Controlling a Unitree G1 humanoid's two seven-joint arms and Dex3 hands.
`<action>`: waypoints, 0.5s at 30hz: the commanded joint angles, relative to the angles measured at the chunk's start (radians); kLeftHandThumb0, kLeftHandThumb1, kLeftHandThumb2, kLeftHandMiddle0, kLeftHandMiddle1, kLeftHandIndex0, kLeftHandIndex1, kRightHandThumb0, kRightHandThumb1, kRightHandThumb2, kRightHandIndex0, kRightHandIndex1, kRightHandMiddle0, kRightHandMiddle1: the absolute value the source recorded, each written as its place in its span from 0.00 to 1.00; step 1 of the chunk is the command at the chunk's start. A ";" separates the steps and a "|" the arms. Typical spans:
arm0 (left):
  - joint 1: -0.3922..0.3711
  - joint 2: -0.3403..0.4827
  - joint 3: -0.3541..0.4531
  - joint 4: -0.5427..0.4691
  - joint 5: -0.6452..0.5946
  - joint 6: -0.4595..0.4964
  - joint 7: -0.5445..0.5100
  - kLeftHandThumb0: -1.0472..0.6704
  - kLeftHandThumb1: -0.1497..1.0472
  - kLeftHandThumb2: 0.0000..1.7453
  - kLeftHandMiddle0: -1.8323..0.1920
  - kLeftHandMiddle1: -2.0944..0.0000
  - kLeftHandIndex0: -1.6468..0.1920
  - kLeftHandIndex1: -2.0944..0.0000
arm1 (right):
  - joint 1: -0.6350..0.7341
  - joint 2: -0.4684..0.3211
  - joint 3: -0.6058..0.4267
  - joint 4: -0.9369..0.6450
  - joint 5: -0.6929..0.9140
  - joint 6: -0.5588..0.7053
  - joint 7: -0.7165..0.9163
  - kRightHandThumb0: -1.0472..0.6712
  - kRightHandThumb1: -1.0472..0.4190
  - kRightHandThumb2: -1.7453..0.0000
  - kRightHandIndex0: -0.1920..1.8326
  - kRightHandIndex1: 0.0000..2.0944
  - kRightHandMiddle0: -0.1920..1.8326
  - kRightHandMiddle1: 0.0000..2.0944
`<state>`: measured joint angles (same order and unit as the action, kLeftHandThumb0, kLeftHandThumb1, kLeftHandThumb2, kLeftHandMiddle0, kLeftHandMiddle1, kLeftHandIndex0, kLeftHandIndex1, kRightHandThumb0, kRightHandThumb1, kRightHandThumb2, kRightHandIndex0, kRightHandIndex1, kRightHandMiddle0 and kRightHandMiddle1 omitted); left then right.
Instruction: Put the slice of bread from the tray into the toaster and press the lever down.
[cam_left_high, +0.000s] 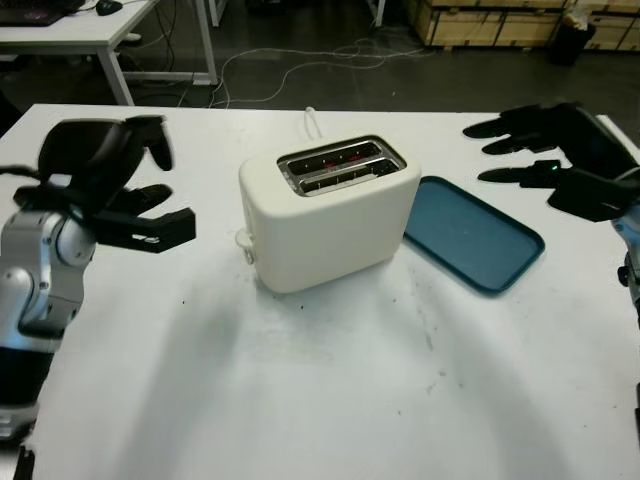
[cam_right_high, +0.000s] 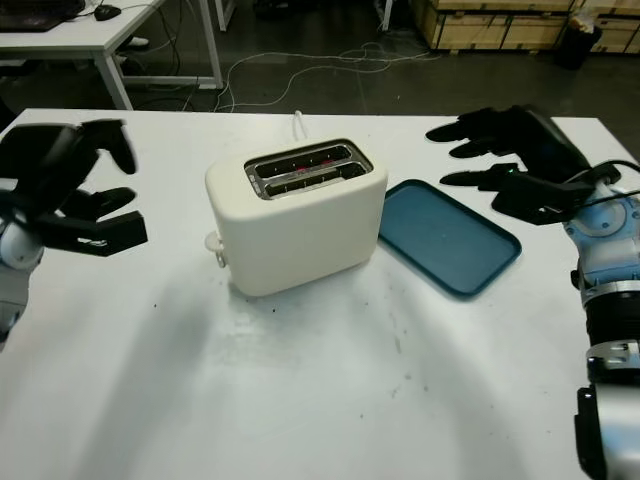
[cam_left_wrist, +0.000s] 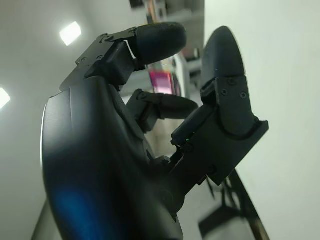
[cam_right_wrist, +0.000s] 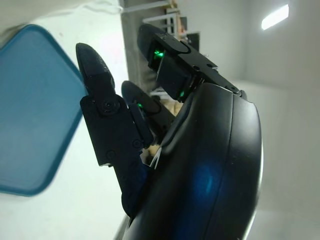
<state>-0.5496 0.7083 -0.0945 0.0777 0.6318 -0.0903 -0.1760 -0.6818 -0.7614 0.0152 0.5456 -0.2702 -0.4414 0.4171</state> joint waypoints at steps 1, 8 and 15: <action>-0.048 -0.010 -0.015 0.036 -0.046 -0.065 -0.017 0.25 0.34 0.53 0.54 0.28 0.53 0.39 | -0.008 -0.017 0.015 -0.049 0.003 0.013 0.038 0.43 0.21 1.00 0.54 0.00 0.49 0.00; -0.055 -0.023 -0.003 0.071 -0.126 -0.215 -0.006 0.26 0.40 0.44 0.53 0.33 0.48 0.46 | -0.001 -0.023 0.021 -0.055 0.023 -0.106 0.078 0.45 0.21 1.00 0.54 0.00 0.49 0.00; 0.021 -0.012 0.024 -0.051 -0.080 -0.133 -0.022 0.28 0.44 0.37 0.48 0.41 0.44 0.54 | 0.009 0.001 0.022 -0.051 0.017 -0.095 0.062 0.44 0.20 1.00 0.52 0.00 0.48 0.00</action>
<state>-0.5508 0.6889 -0.0838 0.0537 0.5396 -0.2470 -0.1868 -0.6808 -0.7652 0.0331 0.4963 -0.2527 -0.5335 0.4929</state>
